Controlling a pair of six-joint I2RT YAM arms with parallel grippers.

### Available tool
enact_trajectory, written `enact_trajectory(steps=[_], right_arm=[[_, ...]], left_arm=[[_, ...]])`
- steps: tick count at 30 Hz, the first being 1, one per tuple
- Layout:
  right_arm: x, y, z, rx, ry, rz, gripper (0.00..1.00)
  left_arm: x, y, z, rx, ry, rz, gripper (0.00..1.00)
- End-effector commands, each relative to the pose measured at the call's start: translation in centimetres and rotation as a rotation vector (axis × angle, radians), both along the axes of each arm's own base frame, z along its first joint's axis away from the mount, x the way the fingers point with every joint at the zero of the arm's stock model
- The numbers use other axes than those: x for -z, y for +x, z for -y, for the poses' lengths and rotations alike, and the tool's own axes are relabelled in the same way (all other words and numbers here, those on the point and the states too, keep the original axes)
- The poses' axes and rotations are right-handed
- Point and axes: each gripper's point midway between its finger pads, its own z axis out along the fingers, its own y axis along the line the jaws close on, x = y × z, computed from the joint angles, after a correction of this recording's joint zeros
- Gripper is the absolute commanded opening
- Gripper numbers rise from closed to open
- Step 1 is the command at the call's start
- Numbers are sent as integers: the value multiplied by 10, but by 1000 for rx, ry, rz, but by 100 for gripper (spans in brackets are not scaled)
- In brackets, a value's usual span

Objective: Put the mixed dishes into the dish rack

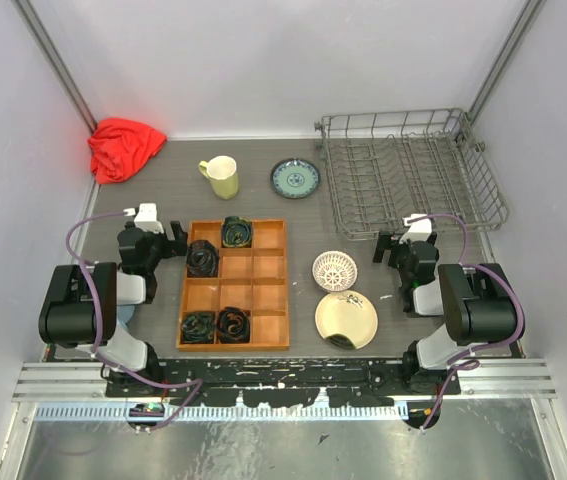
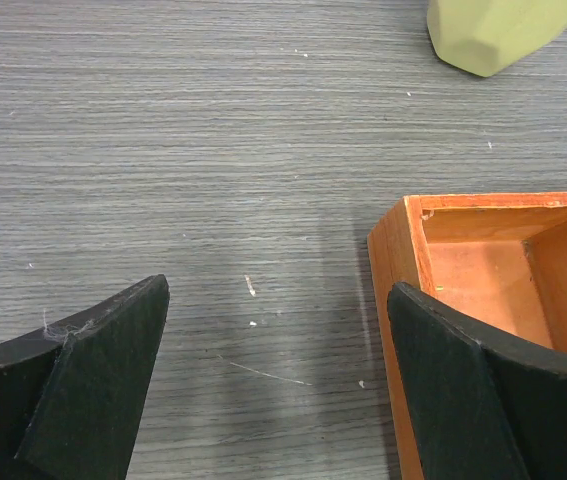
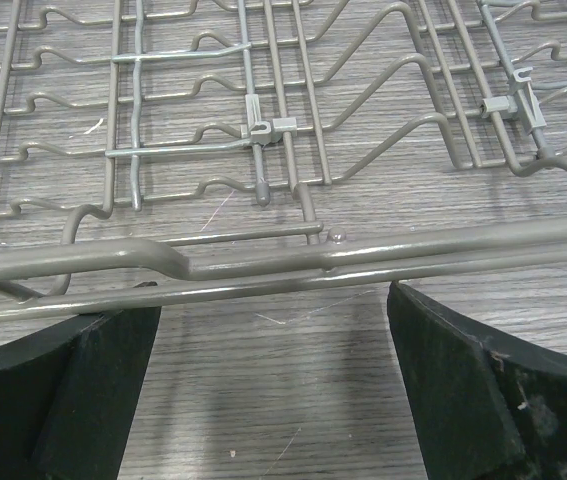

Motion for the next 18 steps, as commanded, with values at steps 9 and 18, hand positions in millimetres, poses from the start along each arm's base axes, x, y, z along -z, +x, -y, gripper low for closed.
enact_trajectory(steps=[9,18], right_arm=[[-45,20,-1,3,9,176,100],[-72,14,14,122,55,95,100]], left_arm=[[-29,4,1,9,12,127,98],[-69,-11,4,-5,-40,77,98]])
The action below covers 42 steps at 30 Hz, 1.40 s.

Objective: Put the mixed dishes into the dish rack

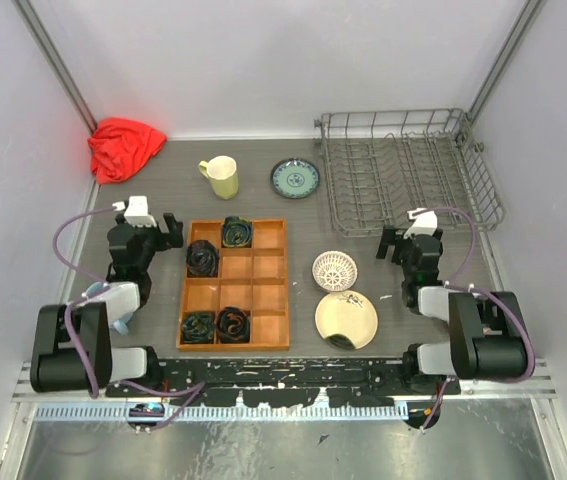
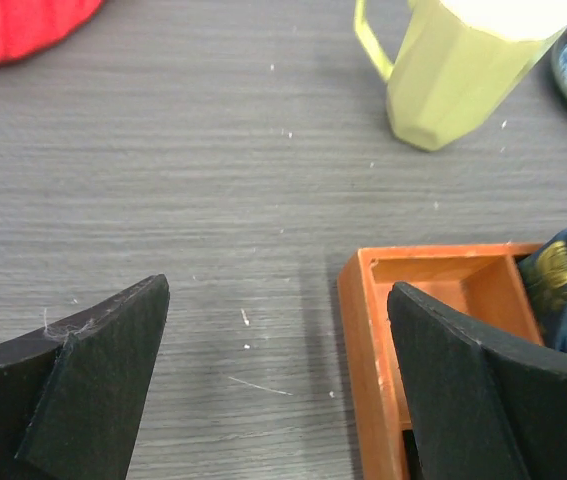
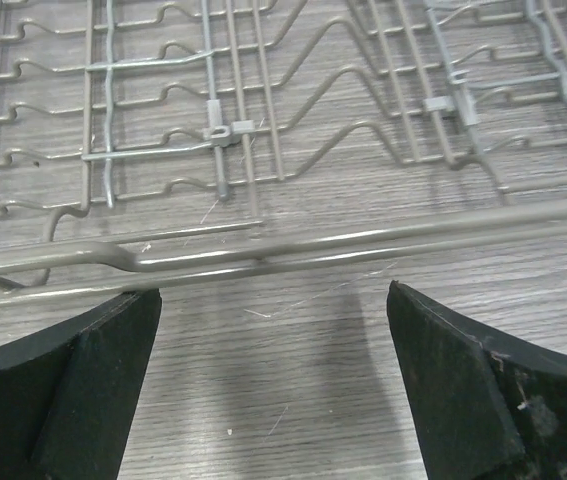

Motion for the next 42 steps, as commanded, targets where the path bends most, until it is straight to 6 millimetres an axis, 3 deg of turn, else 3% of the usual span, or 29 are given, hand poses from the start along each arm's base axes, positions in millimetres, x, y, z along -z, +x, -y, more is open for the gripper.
enact_trajectory(steps=[1,5,9,13,22,27,33,37,42], right_arm=[[-60,14,11,102,54,134,100],[-64,0,15,148,74,71,100],[-68,-17,13,174,127,-2,100],[-79,-30,-1,141,189,-85,100],[-122,-46,-61,-15,397,-215,95],[-147,-60,-118,-208,404,-283,91],[-145,-83,-181,-369,352,-475,85],[-124,-95,-216,-429,312,-599,76],[-103,-101,-244,-470,193,-649,72]], left_arm=[[-25,-8,1,-24,-50,-5,98],[-47,-23,-4,-79,-82,-35,98],[-61,-35,-9,-140,-101,-183,98],[-96,-37,4,-120,-206,-225,98],[-188,-34,37,-59,-455,-194,98],[-222,-34,83,171,-610,-245,98],[-221,-51,113,244,-598,-333,98],[-211,-62,118,252,-587,-391,98],[-212,-69,116,250,-575,-395,98]])
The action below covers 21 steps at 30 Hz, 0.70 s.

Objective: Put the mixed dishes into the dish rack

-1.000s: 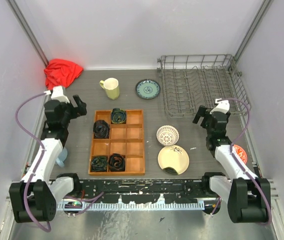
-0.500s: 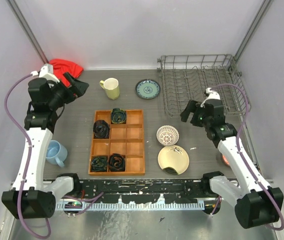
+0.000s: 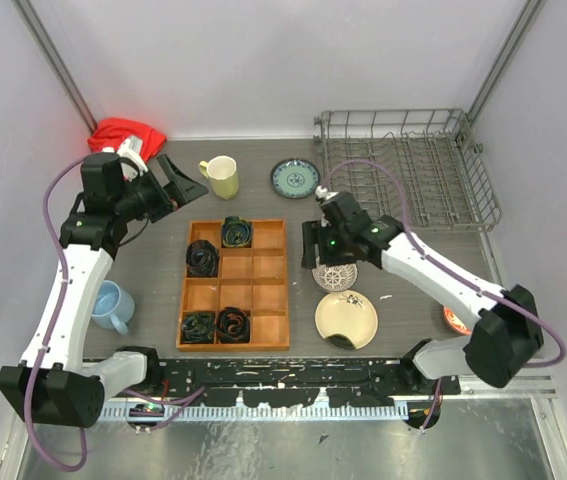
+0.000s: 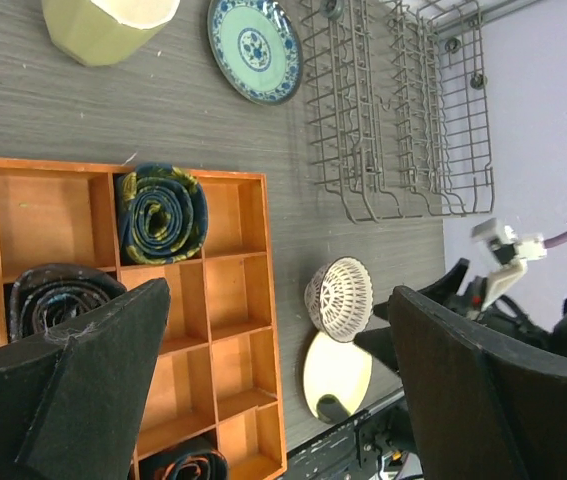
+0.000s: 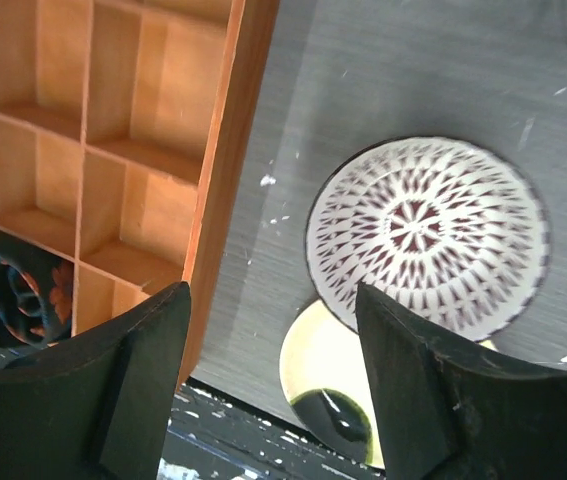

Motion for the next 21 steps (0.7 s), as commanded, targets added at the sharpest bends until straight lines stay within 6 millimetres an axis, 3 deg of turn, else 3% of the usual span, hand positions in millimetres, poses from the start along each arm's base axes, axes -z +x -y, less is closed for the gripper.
enact_trajectory(steps=[1,7,21], right_arm=[[0,-4,-17,-37,-65,9,70],[26,1,-20,-60,-155,3,56],[62,14,-24,-86,-250,-17,48]], left_arm=[[-17,-15,1,27,9,23,98],[-18,-22,-4,26,44,30,98],[-1,-24,-5,34,62,-9,98]])
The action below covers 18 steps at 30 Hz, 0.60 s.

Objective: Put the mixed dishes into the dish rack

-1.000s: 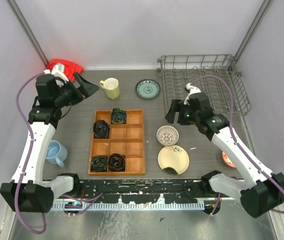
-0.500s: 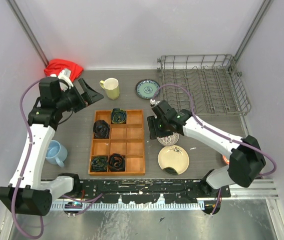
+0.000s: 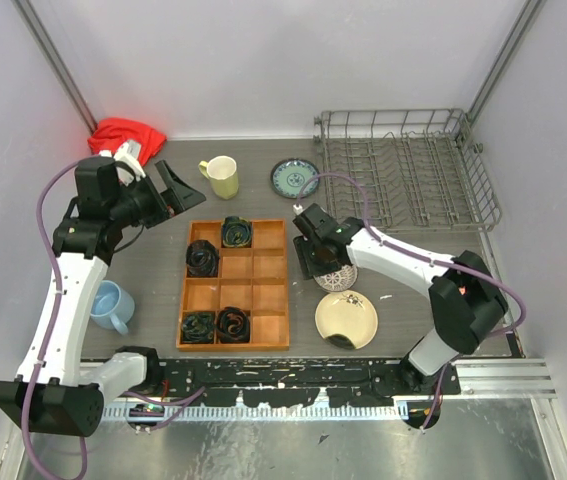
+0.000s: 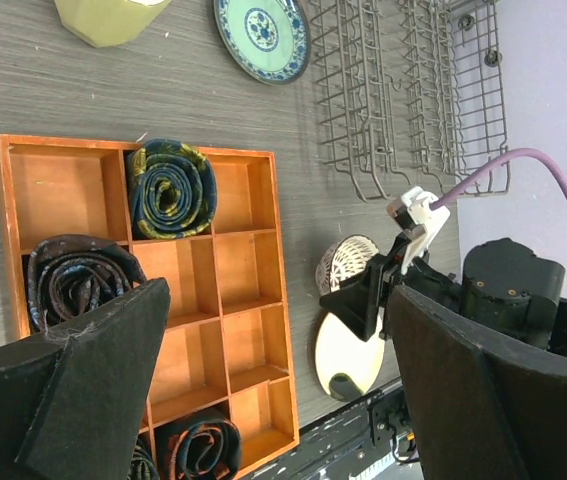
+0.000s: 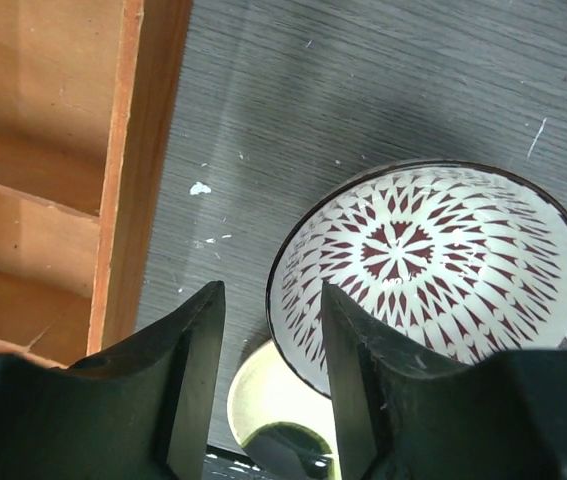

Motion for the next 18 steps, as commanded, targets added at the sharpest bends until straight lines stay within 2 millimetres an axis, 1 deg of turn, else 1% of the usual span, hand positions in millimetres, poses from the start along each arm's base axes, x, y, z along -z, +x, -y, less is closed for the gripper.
enact_trajectory(steps=[1,5,9,12,14,15,18], right_arm=[[-12,21,-14,-12,18,74,47],[-2,27,-16,-11,-7,70,43],[6,33,-18,-13,-26,66,35],[12,33,-19,-12,-35,54,32],[15,33,-19,-11,-40,47,28],[16,33,-19,-10,-41,46,23],[17,32,-19,-8,-39,37,5]], left_arm=[[2,-2,0,14,16,2,98],[3,-1,-1,14,20,-1,98],[1,1,-1,11,22,1,98],[1,4,-1,14,25,0,98],[0,7,-1,14,29,1,98],[0,8,-1,15,31,2,98],[-1,13,0,19,28,1,98]])
